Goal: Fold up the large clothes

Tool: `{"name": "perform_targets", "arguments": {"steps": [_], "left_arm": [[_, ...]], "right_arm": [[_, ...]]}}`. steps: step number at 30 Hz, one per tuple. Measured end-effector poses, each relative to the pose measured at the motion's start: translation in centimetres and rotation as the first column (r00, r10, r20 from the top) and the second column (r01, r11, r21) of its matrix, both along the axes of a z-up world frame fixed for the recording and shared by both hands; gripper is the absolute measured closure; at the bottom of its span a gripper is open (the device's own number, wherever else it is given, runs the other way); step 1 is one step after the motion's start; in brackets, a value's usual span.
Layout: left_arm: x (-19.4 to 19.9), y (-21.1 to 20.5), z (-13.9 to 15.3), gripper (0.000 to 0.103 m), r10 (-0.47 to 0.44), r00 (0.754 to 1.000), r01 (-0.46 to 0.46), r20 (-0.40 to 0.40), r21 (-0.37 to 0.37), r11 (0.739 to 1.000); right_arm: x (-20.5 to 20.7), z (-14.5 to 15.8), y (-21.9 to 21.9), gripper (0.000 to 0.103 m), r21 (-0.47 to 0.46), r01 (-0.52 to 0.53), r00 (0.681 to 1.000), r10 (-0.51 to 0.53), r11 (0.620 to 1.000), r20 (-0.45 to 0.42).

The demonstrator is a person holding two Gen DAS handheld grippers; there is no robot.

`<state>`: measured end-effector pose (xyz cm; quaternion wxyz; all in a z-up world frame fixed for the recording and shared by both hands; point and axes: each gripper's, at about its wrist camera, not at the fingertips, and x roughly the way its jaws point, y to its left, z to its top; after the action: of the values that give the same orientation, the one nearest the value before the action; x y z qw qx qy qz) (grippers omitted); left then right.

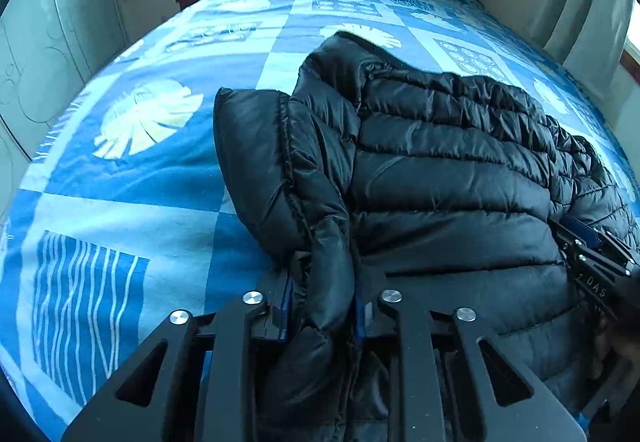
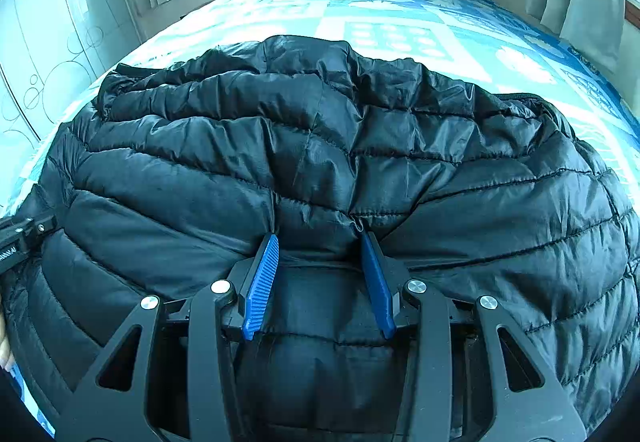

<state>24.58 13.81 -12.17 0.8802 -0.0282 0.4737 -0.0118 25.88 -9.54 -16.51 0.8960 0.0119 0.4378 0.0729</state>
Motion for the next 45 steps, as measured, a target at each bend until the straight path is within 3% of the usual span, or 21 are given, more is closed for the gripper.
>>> {"name": "perform_targets", "arguments": {"steps": [4,7,11,18,21,26,31,38,45], "left_arm": [[-0.8,-0.3,2.2,0.086,0.020,0.999,-0.020,0.027,-0.001,1.000],[-1.6,-0.6,4.8,0.087,0.026,0.998,-0.024,0.060,-0.024,0.999],[-2.3,-2.6,8.0,0.087,0.013,0.995,-0.009,0.103,-0.036,0.999],[-2.7,-10.7,12.4,0.088,-0.087,0.980,0.087,0.179,0.008,0.996],[-2.5,-14.6,13.0,0.088,-0.135,0.973,0.131,0.187,0.031,0.991],[-2.3,-20.7,12.7,0.088,-0.198,0.961,0.186,0.194,0.078,0.979],[-2.0,-27.3,10.3,0.088,-0.258,0.950,0.234,0.176,0.150,0.961],[-1.7,-31.9,6.2,0.088,-0.292,0.948,0.270,0.124,0.170,0.948],[-2.2,-34.7,2.0,0.088,-0.303,0.948,0.282,0.094,0.188,0.941]], "right_arm": [[-0.7,0.7,-0.5,0.060,0.042,0.001,1.000,-0.002,0.999,0.020],[-1.8,2.3,-1.8,0.049,0.085,0.013,0.999,-0.016,0.996,0.036],[-4.0,4.6,-3.8,0.042,0.056,0.014,0.996,-0.019,0.998,0.088],[-7.5,6.4,-10.4,0.040,0.052,0.093,0.990,-0.098,0.994,0.098],[-8.8,6.7,-13.3,0.039,0.063,0.127,0.985,-0.134,0.990,0.106],[-10.9,6.5,-17.9,0.038,0.087,0.206,0.971,-0.215,0.975,0.107],[-12.0,5.7,-21.8,0.038,0.102,0.284,0.953,-0.293,0.953,0.080],[-13.4,4.8,-25.9,0.038,0.091,0.367,0.926,-0.373,0.926,0.056],[-13.3,3.3,-27.2,0.038,0.081,0.396,0.917,-0.399,0.915,0.023]]}}
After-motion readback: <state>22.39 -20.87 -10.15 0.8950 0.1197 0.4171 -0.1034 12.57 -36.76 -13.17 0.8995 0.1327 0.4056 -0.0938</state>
